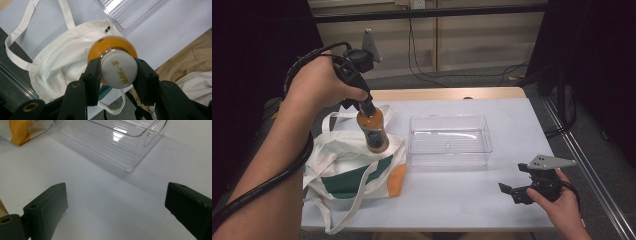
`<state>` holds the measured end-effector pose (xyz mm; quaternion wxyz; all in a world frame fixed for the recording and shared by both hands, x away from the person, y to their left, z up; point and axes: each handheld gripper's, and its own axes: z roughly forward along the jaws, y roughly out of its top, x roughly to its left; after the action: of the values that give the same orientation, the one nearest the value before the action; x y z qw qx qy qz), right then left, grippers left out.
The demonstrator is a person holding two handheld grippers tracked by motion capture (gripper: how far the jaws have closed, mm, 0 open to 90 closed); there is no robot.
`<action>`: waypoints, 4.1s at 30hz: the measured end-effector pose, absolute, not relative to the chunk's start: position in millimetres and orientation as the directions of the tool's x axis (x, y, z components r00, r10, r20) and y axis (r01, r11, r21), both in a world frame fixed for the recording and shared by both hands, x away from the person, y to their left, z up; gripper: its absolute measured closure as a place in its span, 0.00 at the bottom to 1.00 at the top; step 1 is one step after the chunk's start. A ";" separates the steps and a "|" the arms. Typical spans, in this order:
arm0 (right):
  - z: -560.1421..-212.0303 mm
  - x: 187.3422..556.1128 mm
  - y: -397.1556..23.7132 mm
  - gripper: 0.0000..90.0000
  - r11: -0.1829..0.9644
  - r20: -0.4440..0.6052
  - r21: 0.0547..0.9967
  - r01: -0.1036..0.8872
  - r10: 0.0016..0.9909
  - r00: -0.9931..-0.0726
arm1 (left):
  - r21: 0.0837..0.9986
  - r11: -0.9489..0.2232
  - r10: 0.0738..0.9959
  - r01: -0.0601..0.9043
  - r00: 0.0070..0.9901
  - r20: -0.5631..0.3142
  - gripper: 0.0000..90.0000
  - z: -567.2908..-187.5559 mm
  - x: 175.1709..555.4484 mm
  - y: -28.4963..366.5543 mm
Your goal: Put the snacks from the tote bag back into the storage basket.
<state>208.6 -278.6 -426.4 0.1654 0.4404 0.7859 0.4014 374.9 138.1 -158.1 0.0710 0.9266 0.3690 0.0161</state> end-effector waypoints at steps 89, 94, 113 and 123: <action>-424.4 207.5 -279.5 0.05 0.294 0.085 0.783 0.548 0.822 -0.563 | 0.175 -0.787 0.596 0.592 0.802 -0.035 0.66 -203.0 394.2 46.0; -424.6 207.5 -279.2 0.05 0.294 0.087 0.782 0.550 0.822 -0.563 | 0.176 -0.774 0.610 0.608 0.791 -0.047 0.66 -209.6 396.2 43.8; -425.1 208.2 -278.9 0.05 0.301 0.085 0.780 0.549 0.818 -0.569 | 0.169 -0.784 0.598 0.597 0.800 -0.052 0.66 -221.1 400.2 34.8; -425.4 208.4 -277.4 0.04 0.307 0.081 0.778 0.548 0.816 -0.572 | 0.170 -0.789 0.591 0.591 0.805 -0.055 0.66 -228.4 406.2 33.5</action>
<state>208.4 -277.4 -425.4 0.1673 0.4312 0.7910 0.4005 406.2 33.5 -228.4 0.0897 0.9457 0.3123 0.0004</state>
